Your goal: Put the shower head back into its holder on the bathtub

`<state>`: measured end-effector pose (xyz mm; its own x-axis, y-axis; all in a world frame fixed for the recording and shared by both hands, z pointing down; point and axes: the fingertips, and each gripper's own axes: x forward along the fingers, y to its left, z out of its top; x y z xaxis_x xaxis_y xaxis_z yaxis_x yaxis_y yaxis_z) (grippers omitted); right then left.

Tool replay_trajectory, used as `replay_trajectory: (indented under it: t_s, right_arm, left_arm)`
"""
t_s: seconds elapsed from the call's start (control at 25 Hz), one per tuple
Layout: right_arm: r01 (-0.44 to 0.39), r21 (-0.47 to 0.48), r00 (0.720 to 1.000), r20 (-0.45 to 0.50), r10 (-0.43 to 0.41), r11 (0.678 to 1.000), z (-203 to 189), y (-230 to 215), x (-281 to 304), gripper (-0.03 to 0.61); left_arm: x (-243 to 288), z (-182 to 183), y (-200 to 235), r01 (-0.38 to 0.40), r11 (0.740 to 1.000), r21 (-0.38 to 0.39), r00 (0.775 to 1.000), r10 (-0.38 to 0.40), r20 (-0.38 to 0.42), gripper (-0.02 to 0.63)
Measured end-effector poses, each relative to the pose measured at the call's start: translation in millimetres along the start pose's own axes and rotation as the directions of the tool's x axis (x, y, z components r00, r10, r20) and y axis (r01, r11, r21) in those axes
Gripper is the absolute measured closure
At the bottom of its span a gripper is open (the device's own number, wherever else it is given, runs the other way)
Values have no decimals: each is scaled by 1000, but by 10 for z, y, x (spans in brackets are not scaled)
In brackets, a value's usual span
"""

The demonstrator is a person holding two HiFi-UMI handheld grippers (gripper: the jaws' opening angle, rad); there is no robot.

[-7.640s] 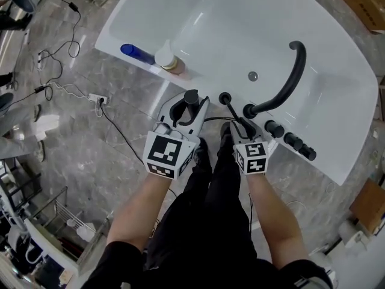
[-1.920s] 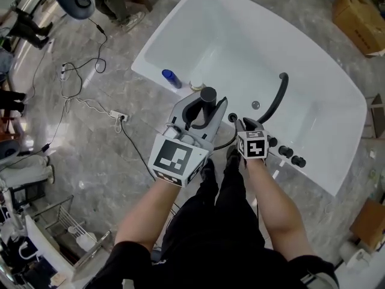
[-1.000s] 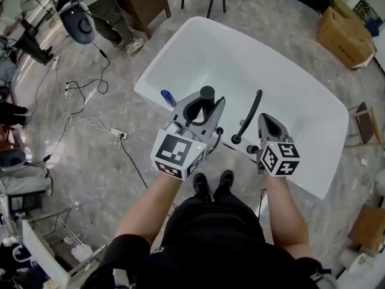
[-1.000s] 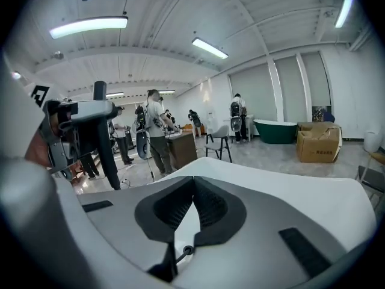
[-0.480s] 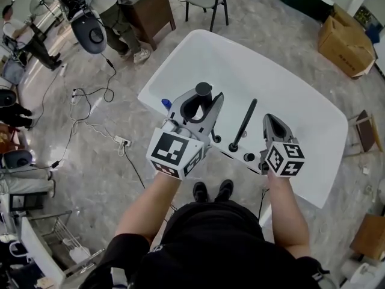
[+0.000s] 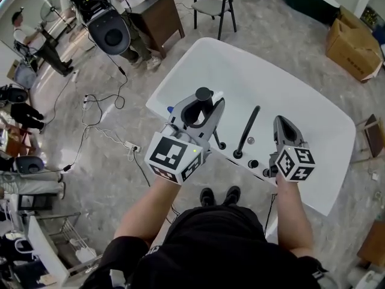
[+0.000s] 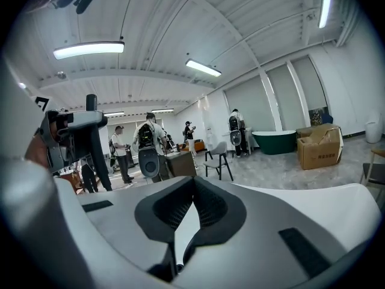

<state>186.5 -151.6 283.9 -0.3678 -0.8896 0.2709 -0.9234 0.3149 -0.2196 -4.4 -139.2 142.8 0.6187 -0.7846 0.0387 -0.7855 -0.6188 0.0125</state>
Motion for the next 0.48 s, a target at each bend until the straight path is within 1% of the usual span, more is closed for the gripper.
replay_trajectory:
  t_s: [0.12,0.2,0.4,0.48]
  right_arm:
    - [-21,1,1000,1,21,1000,2,29,-8,565]
    - [-44,-14,999,0,44,999,23,85,-64,565]
    - [-117,-85,993,-35,114,989,-36,217,-259,565]
    - [-132,-105,990,-62,126,986,-113,192,-313,565]
  left_arm:
    - [18,30,-37,3,1000,14,1000,-3,0,494]
    - [36,-47,-83,3,1000,18,1000,-3,-18,494]
    - [139,-471,-148,-17,1000,-16,996,16,-85,494]
    - [214,-668,-179,-21,999,-29,994,18,-111,493]
